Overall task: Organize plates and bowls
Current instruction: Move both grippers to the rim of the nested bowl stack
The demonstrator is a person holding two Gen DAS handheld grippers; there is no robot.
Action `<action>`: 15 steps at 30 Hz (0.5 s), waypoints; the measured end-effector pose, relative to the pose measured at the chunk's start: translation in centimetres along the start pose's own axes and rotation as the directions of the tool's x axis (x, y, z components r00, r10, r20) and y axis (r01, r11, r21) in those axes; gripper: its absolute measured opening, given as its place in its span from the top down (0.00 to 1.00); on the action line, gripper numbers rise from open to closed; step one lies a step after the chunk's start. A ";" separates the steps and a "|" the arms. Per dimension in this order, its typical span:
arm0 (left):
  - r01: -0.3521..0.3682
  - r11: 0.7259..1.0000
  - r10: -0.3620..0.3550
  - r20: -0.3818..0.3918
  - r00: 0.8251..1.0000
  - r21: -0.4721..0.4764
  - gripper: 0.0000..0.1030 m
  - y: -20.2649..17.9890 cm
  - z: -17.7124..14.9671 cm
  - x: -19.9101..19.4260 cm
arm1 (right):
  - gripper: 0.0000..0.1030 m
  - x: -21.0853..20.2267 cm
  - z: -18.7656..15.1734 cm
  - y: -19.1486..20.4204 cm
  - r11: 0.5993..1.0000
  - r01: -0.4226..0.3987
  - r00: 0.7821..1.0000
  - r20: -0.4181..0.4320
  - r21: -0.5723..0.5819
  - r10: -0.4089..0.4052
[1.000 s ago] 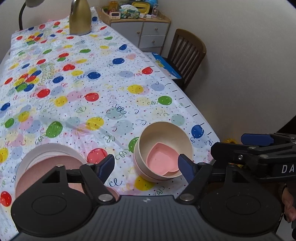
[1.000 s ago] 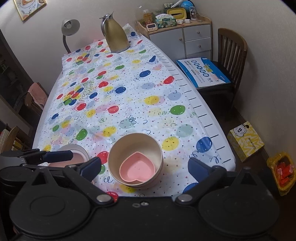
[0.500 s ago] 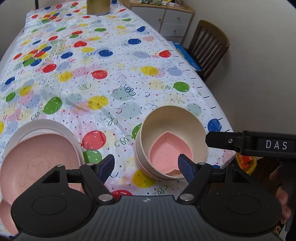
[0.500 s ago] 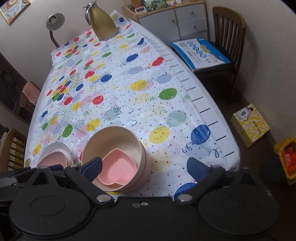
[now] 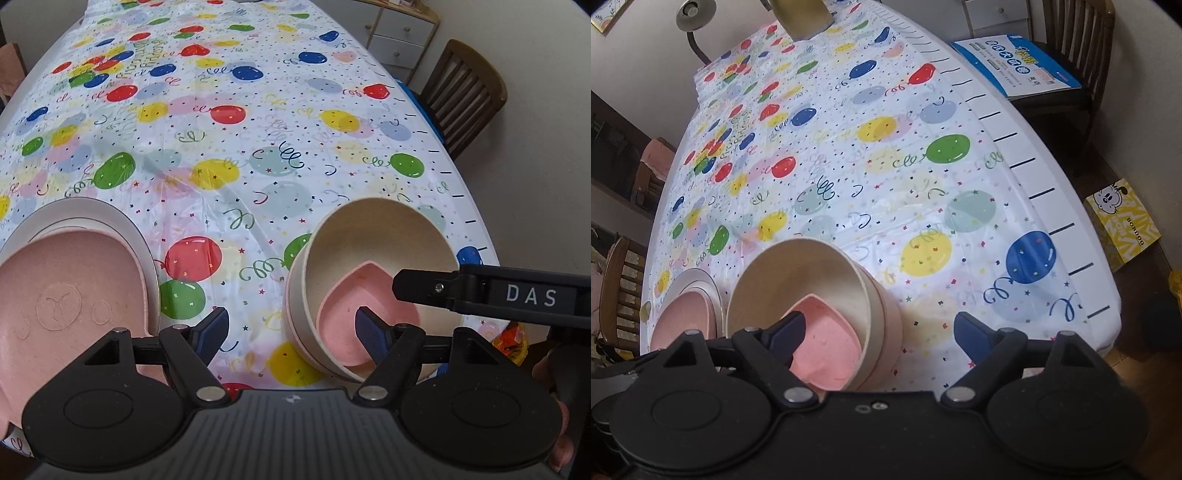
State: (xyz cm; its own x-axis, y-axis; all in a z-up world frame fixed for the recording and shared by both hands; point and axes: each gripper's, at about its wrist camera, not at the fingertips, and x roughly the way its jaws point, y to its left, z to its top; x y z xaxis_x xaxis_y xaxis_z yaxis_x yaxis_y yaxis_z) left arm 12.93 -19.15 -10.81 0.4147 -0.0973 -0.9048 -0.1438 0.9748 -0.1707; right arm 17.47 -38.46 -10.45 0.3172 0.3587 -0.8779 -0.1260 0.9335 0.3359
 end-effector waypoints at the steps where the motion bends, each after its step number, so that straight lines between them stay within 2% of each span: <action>1: 0.002 1.000 -0.002 -0.002 1.000 -0.005 0.27 0.0 0.0 0.2 | 0.19 0.3 0.1 0.0 1.000 -0.002 1.000 -0.006 0.003 0.002; 11: 0.004 1.000 -0.004 -0.009 1.000 -0.012 0.29 -0.2 0.0 1.1 | 0.35 2.5 0.4 0.2 0.999 -0.037 0.997 -0.062 -0.004 0.036; 13: 0.005 1.000 -0.005 -0.013 1.000 -0.013 0.35 -0.1 0.1 1.2 | 0.38 2.8 0.4 0.3 0.999 -0.043 0.996 -0.075 -0.012 0.042; 15: 0.009 1.000 -0.010 -0.020 1.000 -0.017 0.36 0.0 0.1 1.4 | 0.42 3.0 0.4 0.5 0.999 -0.048 0.995 -0.087 -0.022 0.046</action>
State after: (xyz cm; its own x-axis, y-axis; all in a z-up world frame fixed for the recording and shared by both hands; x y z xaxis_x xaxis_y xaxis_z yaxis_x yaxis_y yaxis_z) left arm 13.60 -19.29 -12.05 0.3980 -0.1106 -0.9107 -0.1548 0.9704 -0.1855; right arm 18.74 -36.88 -12.75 0.2284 0.3995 -0.8878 -0.1617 0.9148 0.3701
